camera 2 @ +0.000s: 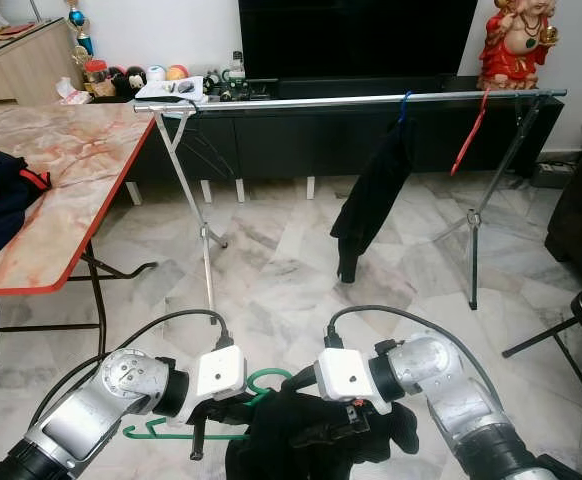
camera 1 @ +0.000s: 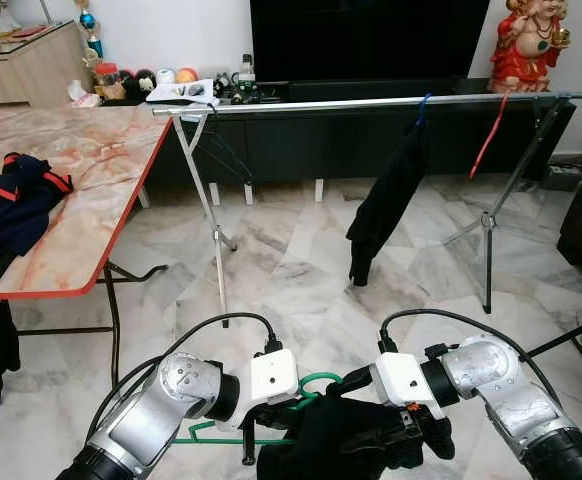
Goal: Hang hanger
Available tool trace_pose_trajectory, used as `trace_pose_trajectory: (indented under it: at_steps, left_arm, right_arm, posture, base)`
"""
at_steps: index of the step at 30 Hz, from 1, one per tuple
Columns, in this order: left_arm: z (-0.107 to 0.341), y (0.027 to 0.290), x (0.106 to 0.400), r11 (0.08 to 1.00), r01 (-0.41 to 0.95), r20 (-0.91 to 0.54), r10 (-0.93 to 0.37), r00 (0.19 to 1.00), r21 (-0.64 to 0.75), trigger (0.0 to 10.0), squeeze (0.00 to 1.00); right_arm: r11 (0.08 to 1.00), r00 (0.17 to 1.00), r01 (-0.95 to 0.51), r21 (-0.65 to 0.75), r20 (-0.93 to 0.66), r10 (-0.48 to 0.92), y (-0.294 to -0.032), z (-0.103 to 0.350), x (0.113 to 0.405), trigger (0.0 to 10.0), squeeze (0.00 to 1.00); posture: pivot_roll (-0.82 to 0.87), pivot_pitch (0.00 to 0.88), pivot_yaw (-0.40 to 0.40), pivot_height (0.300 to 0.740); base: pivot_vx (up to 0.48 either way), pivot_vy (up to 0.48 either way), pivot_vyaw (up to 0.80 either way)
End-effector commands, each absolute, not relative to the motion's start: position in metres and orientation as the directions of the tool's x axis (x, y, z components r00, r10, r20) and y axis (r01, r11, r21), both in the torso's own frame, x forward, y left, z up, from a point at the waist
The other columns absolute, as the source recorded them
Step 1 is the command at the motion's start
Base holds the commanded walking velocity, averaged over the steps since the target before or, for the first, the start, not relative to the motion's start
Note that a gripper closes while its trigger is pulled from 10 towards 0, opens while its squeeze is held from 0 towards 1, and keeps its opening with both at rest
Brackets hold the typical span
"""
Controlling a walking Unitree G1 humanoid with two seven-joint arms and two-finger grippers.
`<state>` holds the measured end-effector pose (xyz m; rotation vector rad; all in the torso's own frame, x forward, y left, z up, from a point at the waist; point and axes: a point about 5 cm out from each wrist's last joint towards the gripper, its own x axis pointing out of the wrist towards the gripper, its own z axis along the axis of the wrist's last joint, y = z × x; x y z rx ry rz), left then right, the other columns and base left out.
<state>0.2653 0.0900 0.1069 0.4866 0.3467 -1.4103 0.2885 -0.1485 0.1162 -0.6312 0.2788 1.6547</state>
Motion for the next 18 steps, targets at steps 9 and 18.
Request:
trace_pose_trajectory:
  at_steps: [9,18]
  left_arm:
    - [0.125,0.081,0.271,0.067,0.985,-0.468,-0.873,0.134,0.158,10.0,0.0]
    - [0.127,0.076,0.272,0.069,0.986,-0.457,-0.88,0.133,0.154,10.0,0.0]
  right_arm:
    - [-0.205,-0.08,-0.966,-0.159,-0.569,0.819,-0.146,0.112,0.289,0.0,0.0]
    - [-0.212,-0.082,-0.966,-0.147,-0.604,0.793,-0.147,0.103,0.286,6.8,0.0]
  posture:
    - [0.08,0.065,0.043,0.74]
    - [0.08,0.067,0.041,0.74]
  base:
    - [0.0,0.0,0.0]
    - [0.0,0.0,0.0]
